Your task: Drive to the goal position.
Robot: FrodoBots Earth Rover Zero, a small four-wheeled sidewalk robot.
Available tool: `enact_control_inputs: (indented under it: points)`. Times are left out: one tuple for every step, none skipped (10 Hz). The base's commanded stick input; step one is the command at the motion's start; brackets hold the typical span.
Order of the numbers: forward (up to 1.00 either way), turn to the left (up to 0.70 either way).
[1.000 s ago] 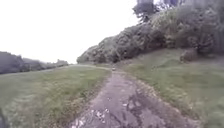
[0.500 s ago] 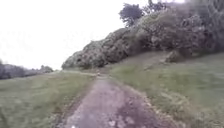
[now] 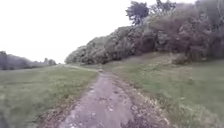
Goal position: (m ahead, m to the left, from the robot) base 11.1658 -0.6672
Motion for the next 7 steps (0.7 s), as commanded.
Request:
enact_control_inputs:
  points:
    - [1.00,0.27]
    - [1.00,0.27]
    - [1.00,0.27]
    - [1.00,0.27]
    - [1.00,0.13]
    - [1.00,0.00]
    - [1.00,0.00]
